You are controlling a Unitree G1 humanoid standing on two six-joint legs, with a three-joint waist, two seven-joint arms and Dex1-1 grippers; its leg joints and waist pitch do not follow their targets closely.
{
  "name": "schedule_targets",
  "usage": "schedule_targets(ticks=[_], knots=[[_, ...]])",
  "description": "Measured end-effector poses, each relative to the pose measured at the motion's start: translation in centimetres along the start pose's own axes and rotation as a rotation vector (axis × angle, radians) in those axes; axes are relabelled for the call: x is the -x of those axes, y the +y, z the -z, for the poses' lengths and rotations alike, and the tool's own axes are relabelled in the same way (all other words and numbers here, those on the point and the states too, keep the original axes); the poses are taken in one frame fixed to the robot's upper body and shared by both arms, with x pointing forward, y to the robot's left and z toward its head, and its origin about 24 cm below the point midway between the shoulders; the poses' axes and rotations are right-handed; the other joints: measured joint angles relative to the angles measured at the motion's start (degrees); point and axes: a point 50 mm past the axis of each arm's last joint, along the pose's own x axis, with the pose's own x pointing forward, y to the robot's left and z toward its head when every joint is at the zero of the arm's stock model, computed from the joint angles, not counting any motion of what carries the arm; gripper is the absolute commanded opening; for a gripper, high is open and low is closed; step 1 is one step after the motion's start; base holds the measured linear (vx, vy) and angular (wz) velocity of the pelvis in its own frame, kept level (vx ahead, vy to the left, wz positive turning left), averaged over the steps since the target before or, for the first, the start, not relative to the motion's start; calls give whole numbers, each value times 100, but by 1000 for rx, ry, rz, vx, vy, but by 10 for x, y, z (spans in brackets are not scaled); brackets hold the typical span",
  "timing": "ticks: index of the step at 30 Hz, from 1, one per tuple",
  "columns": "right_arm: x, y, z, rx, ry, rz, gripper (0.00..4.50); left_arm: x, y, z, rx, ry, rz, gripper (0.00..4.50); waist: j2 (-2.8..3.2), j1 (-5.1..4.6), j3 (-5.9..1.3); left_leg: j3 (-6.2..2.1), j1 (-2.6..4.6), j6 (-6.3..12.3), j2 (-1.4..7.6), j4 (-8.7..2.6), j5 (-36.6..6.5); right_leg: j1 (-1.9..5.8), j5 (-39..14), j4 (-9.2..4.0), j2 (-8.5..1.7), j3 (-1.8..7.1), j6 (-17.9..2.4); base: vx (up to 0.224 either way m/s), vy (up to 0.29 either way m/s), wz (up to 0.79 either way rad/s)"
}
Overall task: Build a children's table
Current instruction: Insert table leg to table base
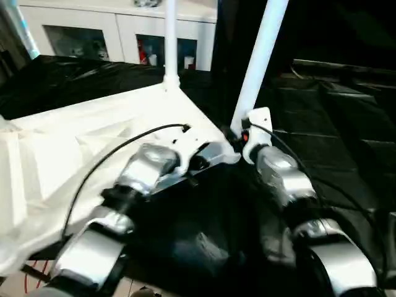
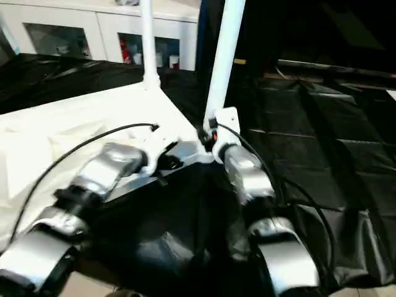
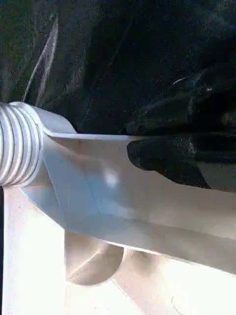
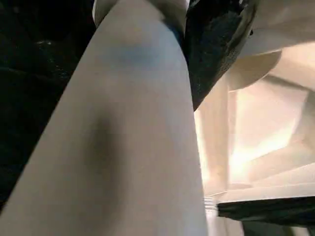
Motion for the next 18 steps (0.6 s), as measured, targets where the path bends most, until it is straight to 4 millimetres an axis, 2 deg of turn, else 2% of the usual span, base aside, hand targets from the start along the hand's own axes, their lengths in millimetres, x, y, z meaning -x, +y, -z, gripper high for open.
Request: schedule_targets(ticks=[10, 11, 13, 15, 18], knots=[[-4, 3, -1, 7, 31, 9, 190, -1, 2, 1, 16, 11, -15, 0, 2, -29, -3, 0, 27, 0, -1, 0, 0, 26, -17, -15, 0, 1, 29, 0, 0, 0], [-4, 3, -1, 4, 32, 9, 246, -2, 2, 1, 17, 11, -15, 0, 2, -30, -3, 0, 27, 0, -1, -1, 0, 27, -17, -22, 0, 1, 29, 0, 0, 0], [-4, 4, -1, -13, 37, 6, 260, -2, 2, 1, 17, 11, -15, 0, 2, -33, -3, 0, 27, 0, -1, -3, 0, 29, -17, -30, 0, 0, 29, 0, 0, 0], [-5, 5, 3, -29, 53, 4, 294, -1, 4, 2, 18, 11, -21, 0, 2, -43, -3, 0, 25, 0, -4, -4, 0, 28, -17, -37, 0, 2, 29, 0, 0, 0], [-5, 6, 3, -32, 53, -14, 313, 0, 4, 2, 17, 10, -20, 0, 2, -58, -3, 0, 24, 0, -4, -3, 0, 25, -17, -38, 0, 2, 29, 0, 0, 0]])
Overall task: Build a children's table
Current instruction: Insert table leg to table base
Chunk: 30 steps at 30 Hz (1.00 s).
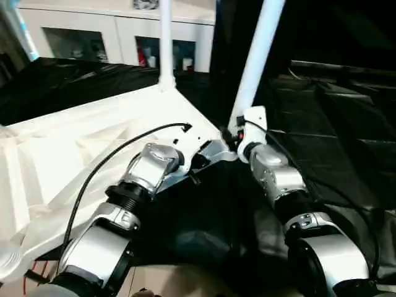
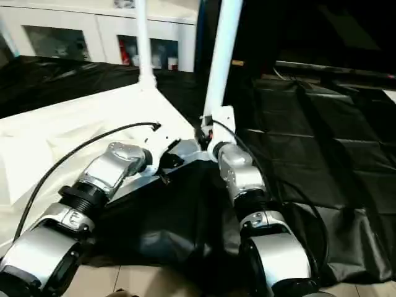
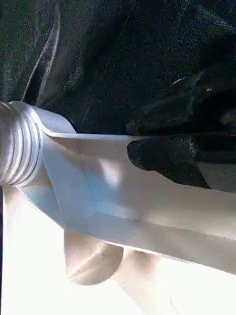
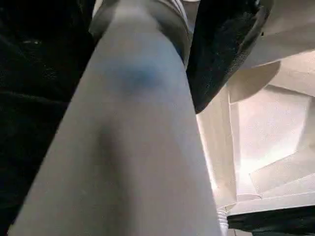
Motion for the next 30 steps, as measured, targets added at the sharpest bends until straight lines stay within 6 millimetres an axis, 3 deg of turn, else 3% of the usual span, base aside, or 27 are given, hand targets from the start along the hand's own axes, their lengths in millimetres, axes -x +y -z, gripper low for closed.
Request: schedule_targets(ticks=[10, 15, 20, 30], knots=[[4, 2, -8, 3, -45, -125, 392, 9, 5, 4, -55, -41, 55, 0, 8, -51, 5, 1, -46, -1, 0, -36, 0, -54, 31, 2, 1, -4, -38, 0, 0, 0], [19, -9, -11, 110, -70, -244, 392, 18, 0, 7, -104, -100, 152, 0, 30, 65, 19, 8, -76, 6, 2, -72, 4, -96, 22, 0, 2, -9, -42, 0, 0, 0], [51, -25, -5, 241, -40, -461, 392, 33, -3, 20, -170, -134, 282, 0, 64, 226, 40, 12, -86, 29, 5, -71, 16, -106, 14, 4, 2, -9, -49, 0, 0, 0], [86, -32, -4, 336, 69, -753, 392, 56, -8, 38, -279, -115, 475, 0, 100, 267, 60, 18, -64, 2, 12, -44, 3, -65, 18, 11, 1, -5, -44, 0, 0, 0]])
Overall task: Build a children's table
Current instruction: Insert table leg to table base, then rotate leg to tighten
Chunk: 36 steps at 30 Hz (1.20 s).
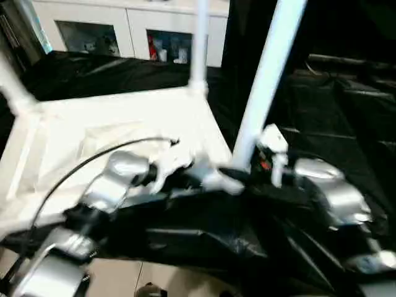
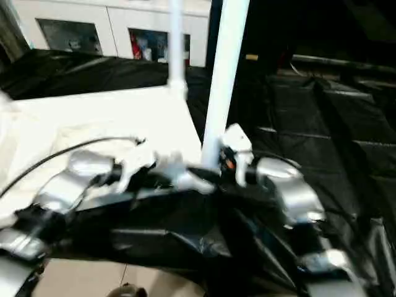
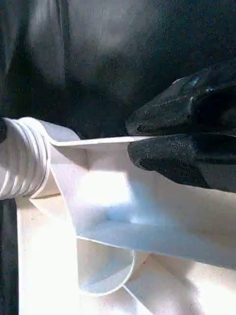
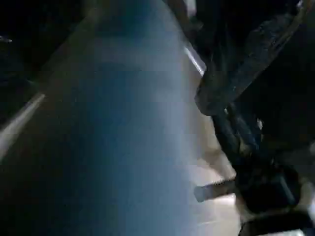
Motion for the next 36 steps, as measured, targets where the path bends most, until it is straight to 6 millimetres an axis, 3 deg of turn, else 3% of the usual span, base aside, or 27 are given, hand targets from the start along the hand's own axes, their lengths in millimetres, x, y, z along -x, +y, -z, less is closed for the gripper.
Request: schedule_targets(ticks=[5, 6, 8, 11, 21, 26, 31, 36], knots=[[4, 5, 3, 10, 48, -74, 392, 5, -4, 2, -24, 9, 49, 0, -1, 20, -1, 0, 1, 0, 0, 2, 0, 2, 0, 1, 0, 0, 0, 0, 0, 0], [4, 6, 4, 12, 58, -80, 364, 5, -4, 2, -29, 10, 51, 0, -1, 20, -1, 0, 0, 0, 0, 2, 0, 1, 0, 1, 0, -1, 0, 0, 0, 0], [4, 7, 7, 17, 81, -93, 364, 6, -4, 2, -40, 11, 51, 0, -2, 18, -1, 0, 0, 0, 0, 3, 0, 1, 0, 2, 0, -1, 0, 0, 0, 0], [3, 8, 7, 23, 84, -101, 328, 6, -4, 2, -42, 12, 52, 0, -3, 15, -1, 0, 1, 1, 1, 4, 0, 1, 0, 4, 0, -1, 0, 0, 0, 0], [1, 9, 9, 27, 82, -118, 268, 6, -3, 5, -34, 15, 50, 0, -4, 10, -2, 0, 5, 0, 3, 23, 0, 2, 0, 25, 0, 0, 0, 0, 0, 0], [0, 9, 10, 22, 82, -117, 260, 6, -3, 6, -29, 13, 46, 0, -3, 8, -2, 0, 12, 0, 3, 30, 0, 8, 0, 30, 0, 1, 0, 0, 0, 0], [-3, 3, 17, -83, 27, 14, 253, -8, 7, 3, 60, -8, -38, 0, 0, 42, -5, -1, 16, 1, 3, 51, 1, 19, 5, 36, -2, 2, 0, 0, 0, 0], [-12, -12, 18, -166, -23, 255, 245, -26, 20, -6, 131, -11, -155, 0, -9, -31, -11, -4, 20, 2, 3, 80, 1, 34, 14, 32, -4, 4, 12, 0, 0, 0]])
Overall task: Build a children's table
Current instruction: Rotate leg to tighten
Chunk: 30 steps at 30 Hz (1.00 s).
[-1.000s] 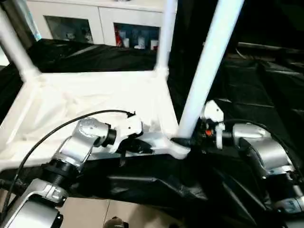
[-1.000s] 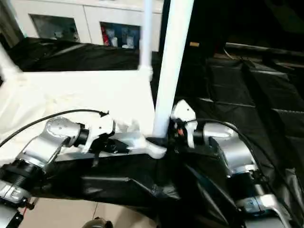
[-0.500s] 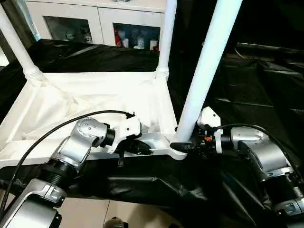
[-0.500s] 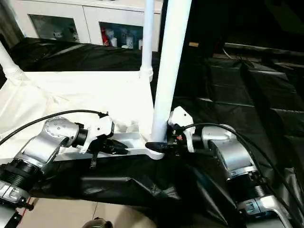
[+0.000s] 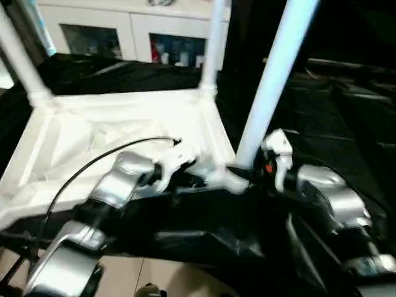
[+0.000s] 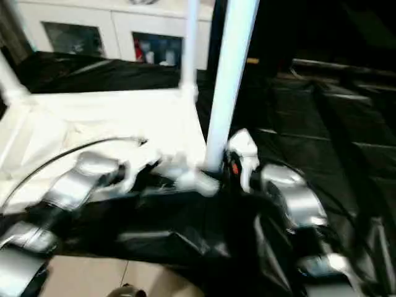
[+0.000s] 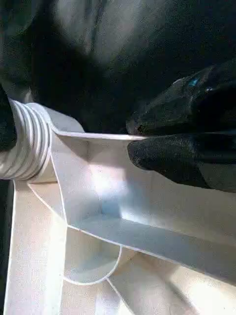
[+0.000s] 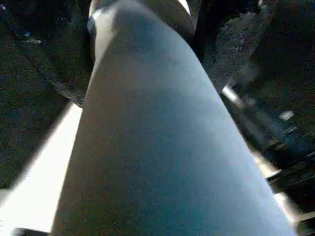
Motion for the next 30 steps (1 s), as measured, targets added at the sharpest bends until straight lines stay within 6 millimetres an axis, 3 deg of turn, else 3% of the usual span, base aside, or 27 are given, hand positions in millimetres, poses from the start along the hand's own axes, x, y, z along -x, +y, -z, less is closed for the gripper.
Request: schedule_targets(ticks=[5, 9, 24, 30], knots=[[-24, -12, -6, -88, -32, 300, 244, -27, 8, -15, 97, 3, -155, 0, 6, -45, -8, -1, 6, 0, -1, 4, 0, 3, 7, 0, 0, 1, 11, 0, 0, 0], [-34, -12, -10, -103, -35, 404, 244, -35, 8, -20, 97, 6, -190, 0, 13, -44, -17, -5, 13, -1, -1, -2, 0, 6, 8, 0, 1, 0, 12, 0, 0, 0], [-39, -12, -10, -139, -38, 389, 243, -31, 10, -16, 63, 10, -175, 0, 7, -110, -18, -5, 42, -1, -1, -7, 0, 26, 4, -2, 2, 1, 18, 0, 0, 0], [-30, -12, -10, -99, 18, 193, 243, -14, 11, -8, 15, 16, -85, 0, -5, -159, -23, -5, 42, -1, -2, -29, -2, 25, 8, -6, 2, -1, 6, 0, 0, 0]])
